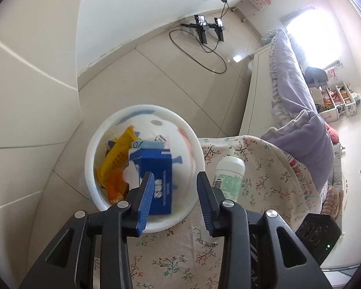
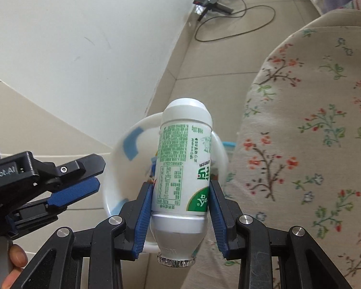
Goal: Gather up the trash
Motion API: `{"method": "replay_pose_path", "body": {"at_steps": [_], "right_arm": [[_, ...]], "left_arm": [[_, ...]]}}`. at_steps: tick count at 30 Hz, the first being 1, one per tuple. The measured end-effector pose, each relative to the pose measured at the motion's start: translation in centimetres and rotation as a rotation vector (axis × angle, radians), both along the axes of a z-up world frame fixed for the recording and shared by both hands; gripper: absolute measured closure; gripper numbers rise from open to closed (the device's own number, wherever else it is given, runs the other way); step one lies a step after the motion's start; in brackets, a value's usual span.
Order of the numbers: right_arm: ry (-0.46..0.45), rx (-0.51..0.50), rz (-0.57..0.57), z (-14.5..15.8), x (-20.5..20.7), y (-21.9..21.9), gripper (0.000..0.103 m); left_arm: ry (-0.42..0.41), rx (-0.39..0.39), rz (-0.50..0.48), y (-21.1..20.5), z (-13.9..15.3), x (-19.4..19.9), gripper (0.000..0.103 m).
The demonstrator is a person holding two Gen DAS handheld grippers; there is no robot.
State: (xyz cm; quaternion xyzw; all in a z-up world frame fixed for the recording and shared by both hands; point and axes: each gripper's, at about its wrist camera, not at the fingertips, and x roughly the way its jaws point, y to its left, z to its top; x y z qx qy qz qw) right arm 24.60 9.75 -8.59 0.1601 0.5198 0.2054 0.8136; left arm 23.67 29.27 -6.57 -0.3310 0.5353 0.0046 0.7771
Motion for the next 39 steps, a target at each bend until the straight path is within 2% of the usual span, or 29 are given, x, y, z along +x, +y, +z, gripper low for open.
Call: {"method": "replay_pose_path", "body": {"at_steps": [8, 12, 17, 21, 24, 27, 30, 34, 39], "right_arm": [[-0.015, -0.021, 0.048, -0.5, 0.2, 2.3, 0.062], [-0.053, -0.050, 0.043, -0.8, 1.1, 3.2, 0.060], [-0.074, -0.059, 0.054, -0.1, 0.2, 2.8, 0.057], [-0.078, -0.056, 0.033, 0.9, -1.2, 1.2, 0.057], [-0.074, -0.023, 0.026, 2.1, -3.0, -0.6, 0.057], [-0.102, -0.048, 0.053, 4.0, -5.7, -1.7, 0.052], [-0.145, -0.068, 0.064, 6.1, -9.0, -3.1, 0.048], [-0.199, -0.109, 0.052, 8.3, -12.6, -5.2, 0.042], [-0.245, -0.137, 0.044, 10.3, -18.2, -8.1, 0.033]], "left_arm": [[-0.068, 0.048, -0.011, 0.1, 2.8, -1.3, 0.064], [-0.076, 0.041, -0.003, 0.3, 3.3, -1.6, 0.064], [-0.107, 0.082, -0.020, -0.7, 4.9, -2.7, 0.064], [-0.137, 0.159, -0.060, -2.5, 6.6, -4.3, 0.061], [-0.154, 0.257, -0.100, -4.2, 7.8, -6.0, 0.051], [-0.169, 0.349, -0.115, -5.5, 9.0, -8.4, 0.039], [-0.199, 0.420, -0.132, -6.9, 10.0, -11.6, 0.030], [-0.224, 0.515, -0.141, -9.1, 11.2, -16.5, 0.026], [-0.319, 0.630, -0.160, -12.2, 13.2, -23.0, 0.016]]}}
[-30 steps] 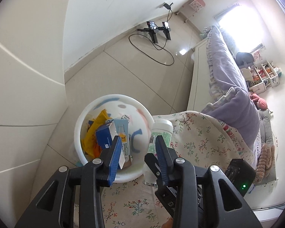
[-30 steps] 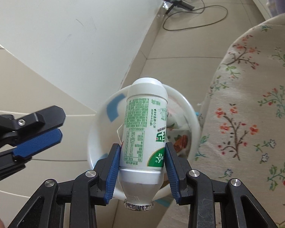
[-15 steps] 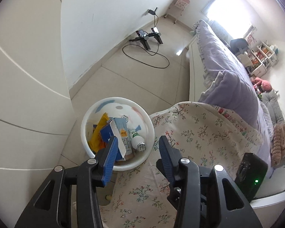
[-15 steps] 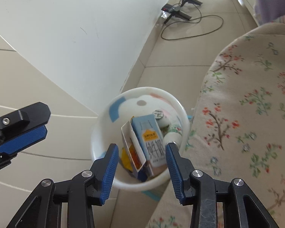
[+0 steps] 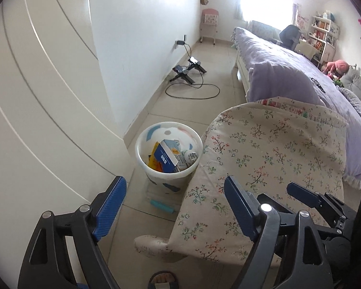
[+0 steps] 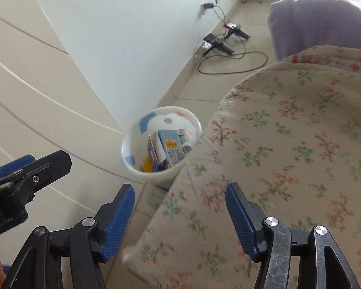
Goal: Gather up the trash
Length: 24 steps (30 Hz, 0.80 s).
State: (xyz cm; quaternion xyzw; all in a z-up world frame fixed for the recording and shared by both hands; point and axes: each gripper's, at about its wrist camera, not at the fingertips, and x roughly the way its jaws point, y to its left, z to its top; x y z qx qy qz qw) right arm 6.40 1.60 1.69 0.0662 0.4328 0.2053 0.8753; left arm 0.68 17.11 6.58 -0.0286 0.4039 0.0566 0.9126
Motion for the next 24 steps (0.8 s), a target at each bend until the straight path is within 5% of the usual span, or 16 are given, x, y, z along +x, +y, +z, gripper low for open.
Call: {"method": "replay_pose_path", "body": {"at_steps": [10, 24], "right_arm": [[-0.096, -0.002, -0.049, 1.7, -8.3, -4.6, 0.014], [-0.121, -0.048, -0.060, 0.3, -8.5, -4.9, 0.012]], "left_arm": [[-0.055, 0.098, 0.010, -2.2, 1.2, -5.8, 0.014], [-0.024, 0.104, -0.003, -2.0, -2.5, -3.8, 0.014]]}}
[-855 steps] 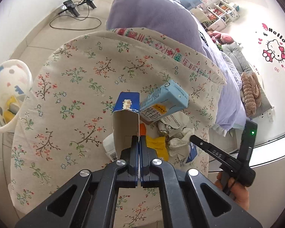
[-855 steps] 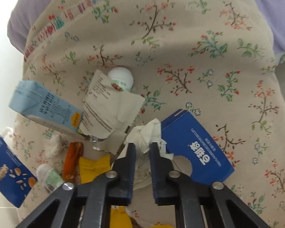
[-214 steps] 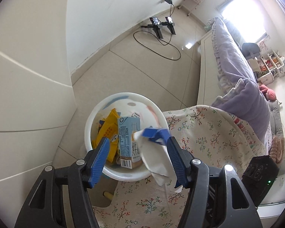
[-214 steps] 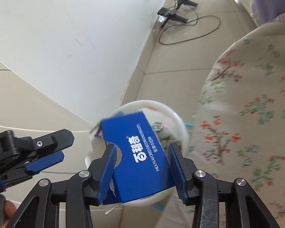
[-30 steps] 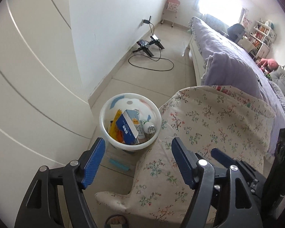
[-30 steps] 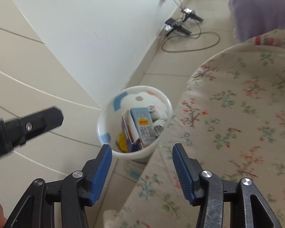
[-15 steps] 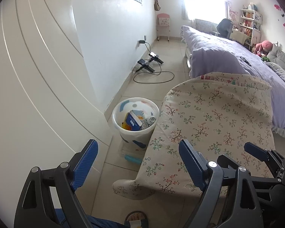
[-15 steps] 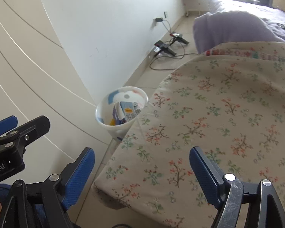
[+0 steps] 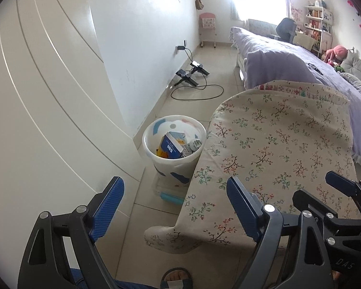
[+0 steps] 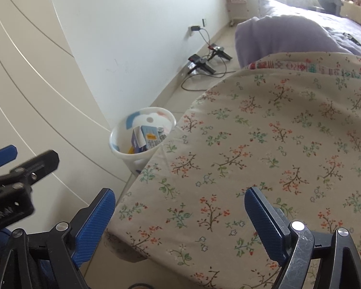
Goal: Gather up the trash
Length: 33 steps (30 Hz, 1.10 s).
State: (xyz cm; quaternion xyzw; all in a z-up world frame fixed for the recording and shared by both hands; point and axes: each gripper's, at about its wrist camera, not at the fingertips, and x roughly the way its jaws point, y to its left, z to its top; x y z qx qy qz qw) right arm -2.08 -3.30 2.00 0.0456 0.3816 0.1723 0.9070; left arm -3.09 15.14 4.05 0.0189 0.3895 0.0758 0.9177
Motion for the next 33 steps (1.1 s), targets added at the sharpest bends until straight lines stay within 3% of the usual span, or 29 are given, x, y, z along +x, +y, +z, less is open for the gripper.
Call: {"method": "replay_pose_path", "body": {"at_steps": [11, 33], "right_arm": [[0.007, -0.022, -0.004, -0.8, 1.2, 0.3, 0.011], [0.006, -0.050, -0.009, -1.1, 1.5, 0.5, 0.011]], "left_arm": [[0.025, -0.020, -0.007, 0.1, -1.9, 1.4, 0.014], [0.013, -0.049, -0.014, 0.6, -2.0, 1.3, 0.014]]}}
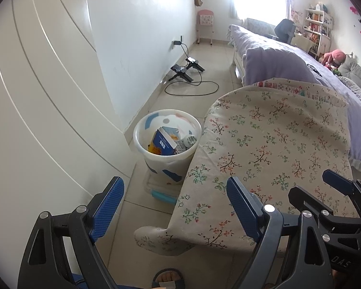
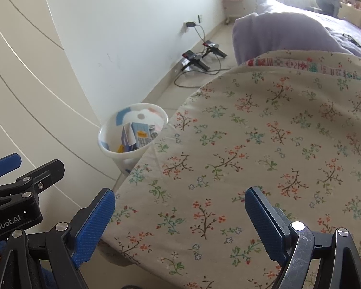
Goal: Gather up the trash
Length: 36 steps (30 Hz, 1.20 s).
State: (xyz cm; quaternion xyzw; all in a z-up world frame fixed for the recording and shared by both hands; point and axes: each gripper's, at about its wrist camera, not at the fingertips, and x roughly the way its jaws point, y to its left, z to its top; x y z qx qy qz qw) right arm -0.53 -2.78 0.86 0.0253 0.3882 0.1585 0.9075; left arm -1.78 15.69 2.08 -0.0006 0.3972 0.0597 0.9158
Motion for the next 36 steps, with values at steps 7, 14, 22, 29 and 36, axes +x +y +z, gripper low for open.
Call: {"method": "replay_pose_path", "body": {"at_steps": [7, 14, 22, 29, 36], "right_arm": [[0.001, 0.001, 0.001, -0.04, 0.02, -0.10, 0.011], [0.000, 0.001, 0.003, -0.06, 0.10, -0.11, 0.011], [-0.007, 0.002, 0.004, 0.00, 0.02, -0.06, 0.011], [-0.008, -0.001, 0.007, -0.04, -0.02, 0.07, 0.011], [-0.011, -0.001, 0.007, 0.00, -0.05, 0.08, 0.011]], "left_arm": [[0.001, 0.002, -0.001, -0.12, 0.01, -0.08, 0.014], [-0.001, -0.008, -0.007, -0.08, 0.03, 0.03, 0.014], [-0.008, -0.012, -0.007, 0.06, 0.03, 0.02, 0.014], [-0.023, -0.011, -0.003, 0.23, 0.21, -0.15, 0.014], [-0.015, -0.005, -0.005, 0.07, 0.06, -0.05, 0.014]]}}
